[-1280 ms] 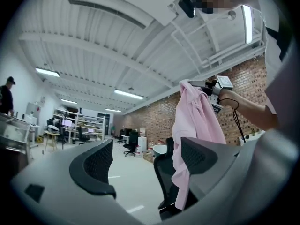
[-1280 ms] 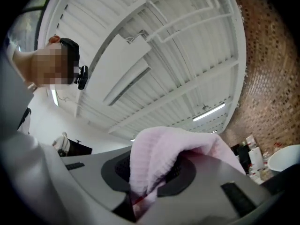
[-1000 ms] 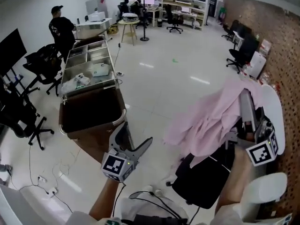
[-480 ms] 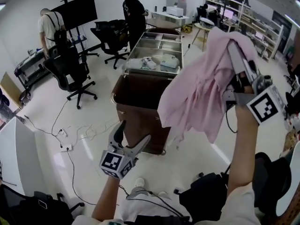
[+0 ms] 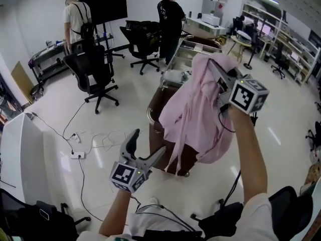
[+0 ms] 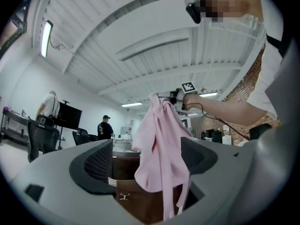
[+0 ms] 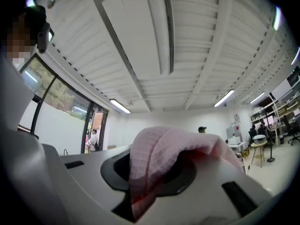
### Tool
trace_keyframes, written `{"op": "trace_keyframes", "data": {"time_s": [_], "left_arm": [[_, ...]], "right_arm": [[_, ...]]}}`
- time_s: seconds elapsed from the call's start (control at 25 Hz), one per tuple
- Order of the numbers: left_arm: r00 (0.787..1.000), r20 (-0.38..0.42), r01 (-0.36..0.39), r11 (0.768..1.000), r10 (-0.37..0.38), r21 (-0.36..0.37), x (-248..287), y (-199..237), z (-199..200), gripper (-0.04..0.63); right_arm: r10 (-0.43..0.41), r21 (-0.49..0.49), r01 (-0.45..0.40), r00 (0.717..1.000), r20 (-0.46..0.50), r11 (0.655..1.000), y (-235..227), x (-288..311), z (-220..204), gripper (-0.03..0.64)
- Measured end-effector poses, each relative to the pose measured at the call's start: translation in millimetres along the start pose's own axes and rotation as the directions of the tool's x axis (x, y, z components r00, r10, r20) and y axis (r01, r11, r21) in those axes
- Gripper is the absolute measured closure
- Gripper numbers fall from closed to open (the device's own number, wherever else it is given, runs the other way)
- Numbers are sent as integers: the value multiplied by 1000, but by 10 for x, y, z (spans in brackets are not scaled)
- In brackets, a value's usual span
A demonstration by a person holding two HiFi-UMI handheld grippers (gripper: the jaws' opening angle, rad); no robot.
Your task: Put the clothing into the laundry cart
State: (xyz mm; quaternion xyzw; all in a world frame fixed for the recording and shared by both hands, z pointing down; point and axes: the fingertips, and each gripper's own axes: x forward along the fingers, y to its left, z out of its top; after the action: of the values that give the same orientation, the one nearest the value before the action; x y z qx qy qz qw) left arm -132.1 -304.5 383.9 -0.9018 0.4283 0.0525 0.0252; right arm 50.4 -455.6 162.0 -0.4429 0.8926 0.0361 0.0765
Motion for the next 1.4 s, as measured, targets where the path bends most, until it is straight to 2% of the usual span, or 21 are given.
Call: {"op": "trace_keyframes", "data": {"time_s": [0.12, 0.2, 0.28, 0.4, 0.48, 0.52, 0.64, 0.76, 0.88, 1.0, 1.08, 1.16, 1.28, 1.4], "left_arm": [[1000, -17, 19, 1000, -19, -11, 94, 297, -47, 163], [999, -28, 27, 999, -28, -20, 154, 429, -111, 163], [999, -40, 28, 999, -30, -33, 213, 527, -213, 163], [998, -58, 16, 997, -20, -69, 291, 592, -320, 163], [998, -68, 12, 997, -17, -73, 334, 600, -388, 163], [997, -71, 12, 997, -17, -74, 365, 597, -402, 163], [997, -73, -2, 997, -4, -81, 474, 578, -430, 163], [997, -79, -12, 996, 5, -85, 557, 488, -509, 163], [997, -77, 2, 997, -8, -75, 665, 355, -532, 163], [998, -56, 15, 998, -19, -68, 770, 217, -506, 163], [999, -45, 27, 996, -31, -82, 843, 78, -382, 163], [998, -41, 39, 996, -42, -75, 882, 1, -330, 163], [999, -39, 31, 999, -32, -27, 897, 44, -399, 163], [999, -45, 28, 1000, -28, -12, 936, 8, -382, 163]], "right_arm": [[-2, 41, 11, 975, -220, 999, -101, 475, -1016, 509], [19, 83, 10, 936, -350, 997, -107, 599, -1710, 503], [59, 122, -1, 882, -468, 992, -42, 582, -2341, 477], [102, 144, -19, 794, -599, 989, 93, 368, -3033, 356], [103, 136, -22, 773, -626, 990, 155, 187, -3221, 235], [105, 136, -25, 774, -625, 990, 184, 103, -3236, 179], [131, 172, -34, 798, -588, 985, 297, -191, -3127, 173], [147, 211, -37, 834, -532, 977, 442, -621, -2931, 173], [122, 228, -22, 892, -435, 973, 492, -1016, -2693, 173], [59, 185, -9, 962, -267, 983, 446, -1233, -2418, 173], [14, 144, 10, 985, -169, 989, 441, -1366, -2224, 175], [-46, 118, 55, 996, -78, 992, 413, -1503, -1988, 175], [-143, 41, 142, 989, 41, 989, 311, -1598, -1715, 175], [-206, -23, 208, 976, 71, 978, 219, -1571, -1684, 176]]}}
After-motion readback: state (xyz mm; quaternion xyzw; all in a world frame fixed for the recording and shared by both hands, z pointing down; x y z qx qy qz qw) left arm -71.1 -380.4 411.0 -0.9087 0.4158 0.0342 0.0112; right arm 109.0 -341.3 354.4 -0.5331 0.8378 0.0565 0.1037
